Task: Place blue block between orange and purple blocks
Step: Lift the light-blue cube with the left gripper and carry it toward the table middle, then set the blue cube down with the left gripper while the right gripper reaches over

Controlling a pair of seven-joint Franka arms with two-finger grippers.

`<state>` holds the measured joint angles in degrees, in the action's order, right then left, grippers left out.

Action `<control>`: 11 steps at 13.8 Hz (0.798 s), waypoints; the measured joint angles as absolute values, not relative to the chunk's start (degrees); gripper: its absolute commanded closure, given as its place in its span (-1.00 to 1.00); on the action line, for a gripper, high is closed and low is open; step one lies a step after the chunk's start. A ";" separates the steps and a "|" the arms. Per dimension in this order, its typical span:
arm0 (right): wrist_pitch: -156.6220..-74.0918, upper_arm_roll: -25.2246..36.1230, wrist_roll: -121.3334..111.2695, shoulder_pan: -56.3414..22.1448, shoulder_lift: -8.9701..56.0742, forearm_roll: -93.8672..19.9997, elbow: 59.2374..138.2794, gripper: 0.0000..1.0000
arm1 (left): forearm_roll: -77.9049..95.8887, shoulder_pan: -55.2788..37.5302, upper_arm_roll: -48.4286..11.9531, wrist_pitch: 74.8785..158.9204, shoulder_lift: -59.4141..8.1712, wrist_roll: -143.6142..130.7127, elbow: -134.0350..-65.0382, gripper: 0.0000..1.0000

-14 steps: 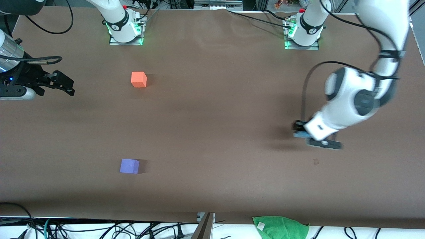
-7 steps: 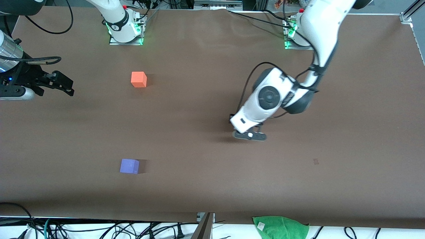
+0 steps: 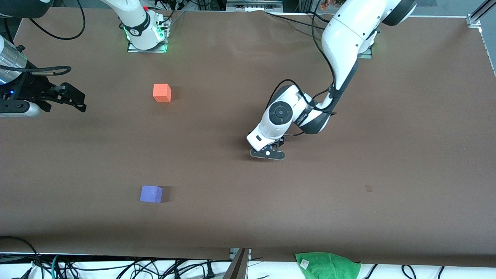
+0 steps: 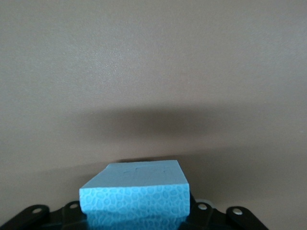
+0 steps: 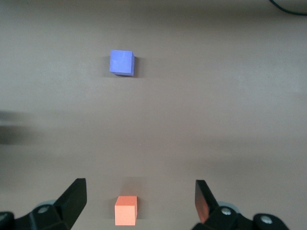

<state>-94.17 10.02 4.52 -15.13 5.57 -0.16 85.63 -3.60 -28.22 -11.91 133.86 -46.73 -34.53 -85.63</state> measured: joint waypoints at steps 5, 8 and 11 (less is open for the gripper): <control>-94.00 10.05 4.58 -14.91 7.41 -0.16 86.04 -0.99 | -6.02 -29.11 -11.23 137.69 -47.82 -36.21 -85.50 -1.00; -94.07 9.88 4.49 -15.16 10.44 -0.14 86.19 -0.99 | -6.03 -28.69 -11.11 137.49 -47.13 -36.49 -84.02 -1.00; -94.04 9.54 4.46 -15.65 13.84 -0.15 86.42 -0.99 | -6.02 -27.12 -11.00 130.39 -41.52 -38.03 -82.55 -1.00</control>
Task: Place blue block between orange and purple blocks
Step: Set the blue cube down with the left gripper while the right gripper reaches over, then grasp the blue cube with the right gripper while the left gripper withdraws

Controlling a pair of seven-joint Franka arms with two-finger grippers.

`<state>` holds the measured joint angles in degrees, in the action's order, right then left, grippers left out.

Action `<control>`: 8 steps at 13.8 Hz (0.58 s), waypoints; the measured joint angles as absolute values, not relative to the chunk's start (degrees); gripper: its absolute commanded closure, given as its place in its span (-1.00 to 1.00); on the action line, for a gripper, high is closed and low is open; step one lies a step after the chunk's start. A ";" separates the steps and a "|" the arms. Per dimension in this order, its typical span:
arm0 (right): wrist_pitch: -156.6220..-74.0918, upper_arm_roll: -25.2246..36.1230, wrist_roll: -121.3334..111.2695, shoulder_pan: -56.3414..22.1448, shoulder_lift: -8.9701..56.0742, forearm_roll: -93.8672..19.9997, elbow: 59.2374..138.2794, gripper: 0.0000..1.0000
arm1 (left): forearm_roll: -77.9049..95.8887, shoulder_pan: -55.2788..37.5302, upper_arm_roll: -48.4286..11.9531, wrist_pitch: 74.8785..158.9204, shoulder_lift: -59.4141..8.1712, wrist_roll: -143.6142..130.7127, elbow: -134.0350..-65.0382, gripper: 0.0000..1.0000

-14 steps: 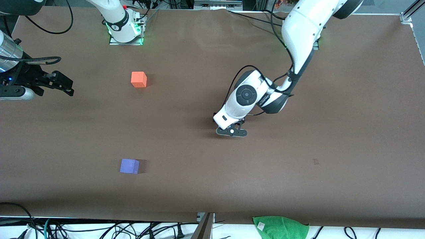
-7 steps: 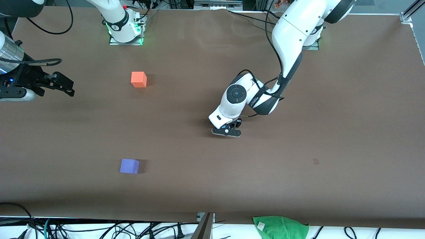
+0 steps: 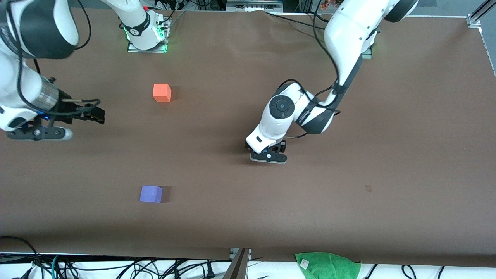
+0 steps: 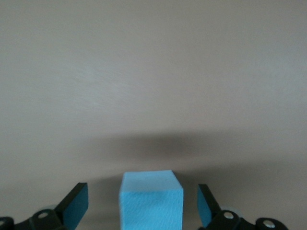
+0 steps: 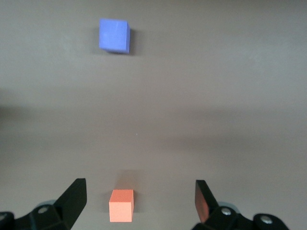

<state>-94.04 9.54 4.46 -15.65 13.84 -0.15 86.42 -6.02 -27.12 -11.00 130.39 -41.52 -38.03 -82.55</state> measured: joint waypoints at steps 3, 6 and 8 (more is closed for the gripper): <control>-95.68 9.30 4.77 -18.35 18.10 -1.81 86.43 -0.99 | -6.03 -23.52 -10.81 116.86 -31.48 -39.35 -82.19 -1.00; -103.17 9.04 13.20 -24.14 21.65 -5.75 86.40 -0.99 | -6.07 -16.68 -10.50 104.56 -23.38 -37.62 -82.32 -1.00; -109.97 8.87 22.15 -29.02 24.99 -8.94 86.37 -0.99 | -6.09 -11.24 -10.37 100.44 -20.41 -31.52 -82.43 -1.00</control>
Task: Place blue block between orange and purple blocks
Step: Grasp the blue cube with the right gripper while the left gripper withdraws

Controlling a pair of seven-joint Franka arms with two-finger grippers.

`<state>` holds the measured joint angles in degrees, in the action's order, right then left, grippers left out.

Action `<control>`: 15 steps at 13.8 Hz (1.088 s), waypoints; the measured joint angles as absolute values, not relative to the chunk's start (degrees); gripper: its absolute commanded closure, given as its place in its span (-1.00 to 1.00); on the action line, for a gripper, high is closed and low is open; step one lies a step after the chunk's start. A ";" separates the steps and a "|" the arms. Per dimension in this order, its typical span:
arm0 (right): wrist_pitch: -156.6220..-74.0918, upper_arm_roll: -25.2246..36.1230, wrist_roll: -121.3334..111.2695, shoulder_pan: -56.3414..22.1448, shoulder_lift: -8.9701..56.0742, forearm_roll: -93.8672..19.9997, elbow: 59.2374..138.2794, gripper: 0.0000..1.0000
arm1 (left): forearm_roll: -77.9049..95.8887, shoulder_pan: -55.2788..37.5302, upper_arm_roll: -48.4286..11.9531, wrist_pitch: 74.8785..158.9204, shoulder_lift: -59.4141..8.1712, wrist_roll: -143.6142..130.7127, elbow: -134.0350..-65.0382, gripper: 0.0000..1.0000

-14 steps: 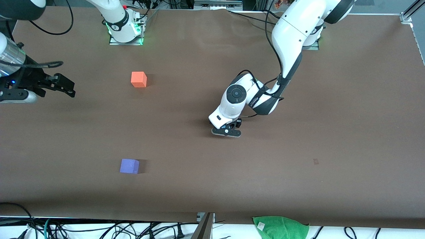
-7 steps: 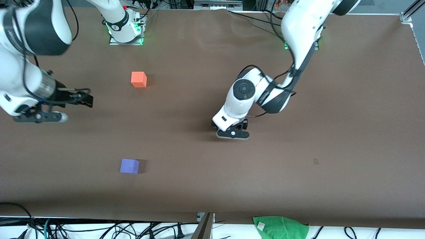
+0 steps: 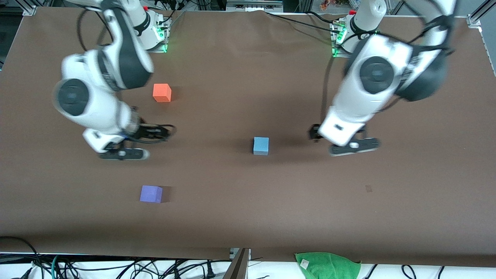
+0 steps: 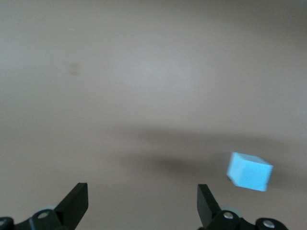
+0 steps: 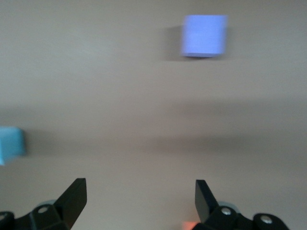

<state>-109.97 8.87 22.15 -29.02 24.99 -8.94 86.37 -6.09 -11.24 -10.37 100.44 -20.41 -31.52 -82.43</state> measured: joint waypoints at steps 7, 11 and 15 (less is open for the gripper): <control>-127.35 8.66 49.03 -46.37 41.47 -10.37 77.42 -0.99 | -6.09 2.47 -10.36 96.58 -14.34 -5.51 -82.47 -1.00; -129.83 8.96 54.26 -50.60 48.77 -7.12 72.72 -0.99 | -4.83 4.74 -9.85 93.41 -12.94 -2.18 -82.55 -1.00; -132.81 9.07 54.83 -51.76 52.20 -5.40 72.12 -0.99 | 0.52 5.05 -6.01 90.67 -11.46 0.86 -82.48 -1.00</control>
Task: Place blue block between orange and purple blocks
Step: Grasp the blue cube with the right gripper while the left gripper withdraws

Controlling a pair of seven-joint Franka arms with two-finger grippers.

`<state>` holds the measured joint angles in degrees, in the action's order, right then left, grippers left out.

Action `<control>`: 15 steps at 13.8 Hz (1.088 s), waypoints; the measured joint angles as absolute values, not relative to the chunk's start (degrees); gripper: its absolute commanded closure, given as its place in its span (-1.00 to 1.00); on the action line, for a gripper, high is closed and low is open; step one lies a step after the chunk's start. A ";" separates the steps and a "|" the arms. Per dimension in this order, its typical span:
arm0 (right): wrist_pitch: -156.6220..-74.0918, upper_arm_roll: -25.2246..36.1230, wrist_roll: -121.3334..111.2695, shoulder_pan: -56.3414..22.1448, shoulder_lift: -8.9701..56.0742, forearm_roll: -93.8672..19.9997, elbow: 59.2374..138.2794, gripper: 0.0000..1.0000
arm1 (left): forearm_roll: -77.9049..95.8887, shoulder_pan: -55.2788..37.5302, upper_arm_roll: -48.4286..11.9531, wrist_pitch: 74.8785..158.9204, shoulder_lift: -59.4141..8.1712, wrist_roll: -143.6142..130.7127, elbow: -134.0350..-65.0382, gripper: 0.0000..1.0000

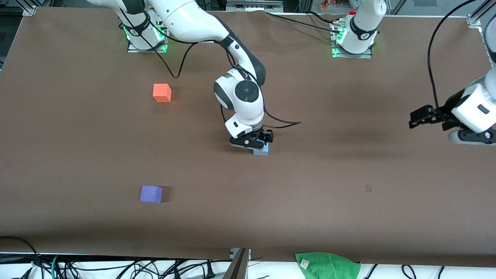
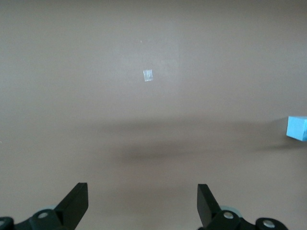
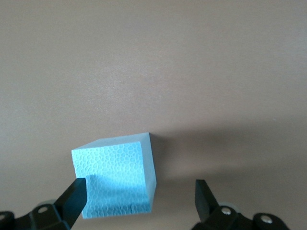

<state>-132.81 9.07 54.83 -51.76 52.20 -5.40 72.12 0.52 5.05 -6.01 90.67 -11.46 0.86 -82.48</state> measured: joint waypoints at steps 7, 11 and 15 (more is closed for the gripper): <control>-135.13 9.08 54.84 -52.21 53.00 -5.28 71.00 -0.99 | 0.64 1.66 -2.93 92.21 -2.67 0.21 -92.10 -1.00; -136.49 9.08 55.53 -52.93 55.05 -5.19 71.01 -0.99 | 0.64 0.66 -2.45 93.51 0.78 -1.66 -96.67 -1.00; -138.04 9.33 55.96 -53.42 56.42 -4.04 70.89 0.63 | 0.26 -0.93 -1.39 93.51 1.50 -1.72 -96.93 -1.00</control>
